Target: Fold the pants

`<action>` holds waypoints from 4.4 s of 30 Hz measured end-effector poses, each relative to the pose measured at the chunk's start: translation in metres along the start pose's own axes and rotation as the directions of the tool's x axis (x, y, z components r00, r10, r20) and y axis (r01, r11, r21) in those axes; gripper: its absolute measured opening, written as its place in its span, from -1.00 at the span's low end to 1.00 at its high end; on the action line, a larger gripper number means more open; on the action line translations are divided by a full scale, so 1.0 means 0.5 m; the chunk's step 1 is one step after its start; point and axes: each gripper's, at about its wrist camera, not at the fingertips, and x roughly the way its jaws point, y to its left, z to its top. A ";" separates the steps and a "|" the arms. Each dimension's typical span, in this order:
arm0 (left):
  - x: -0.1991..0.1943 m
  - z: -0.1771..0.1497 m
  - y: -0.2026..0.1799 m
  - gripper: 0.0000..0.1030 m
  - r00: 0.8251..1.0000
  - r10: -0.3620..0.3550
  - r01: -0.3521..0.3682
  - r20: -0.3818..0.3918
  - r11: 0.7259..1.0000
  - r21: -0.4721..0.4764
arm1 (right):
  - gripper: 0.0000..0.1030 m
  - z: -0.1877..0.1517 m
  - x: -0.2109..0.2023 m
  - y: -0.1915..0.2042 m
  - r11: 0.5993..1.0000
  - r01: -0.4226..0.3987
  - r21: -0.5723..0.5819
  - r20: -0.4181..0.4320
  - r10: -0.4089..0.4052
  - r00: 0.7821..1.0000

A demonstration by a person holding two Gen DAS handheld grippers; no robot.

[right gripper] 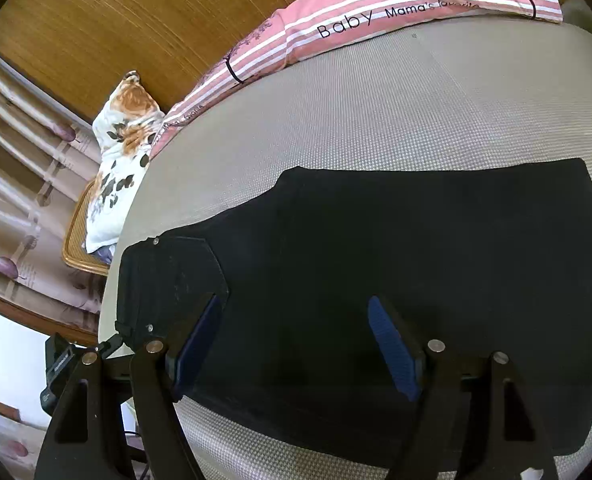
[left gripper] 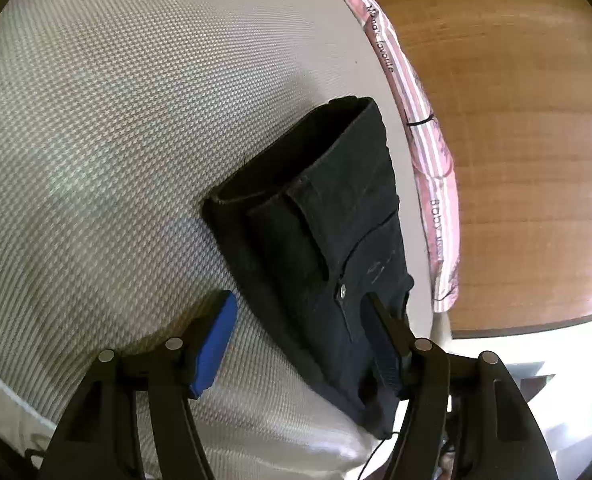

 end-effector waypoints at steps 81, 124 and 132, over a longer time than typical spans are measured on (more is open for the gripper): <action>0.013 -0.085 -0.387 -0.49 0.989 -0.086 0.001 0.124 0.823 0.568 | 0.55 -0.042 -0.051 -0.163 0.965 0.263 -0.015 -0.014 -0.264 0.965; 0.331 -0.549 -0.536 0.03 0.954 0.171 0.219 -0.246 0.165 0.962 | 0.55 -0.010 -0.173 -0.333 0.960 -0.090 0.265 0.082 0.070 0.994; 0.303 -0.395 -0.501 0.09 0.985 0.161 0.008 -0.064 0.330 0.944 | 0.55 0.023 -0.098 -0.352 0.957 -0.172 0.235 0.013 0.174 0.985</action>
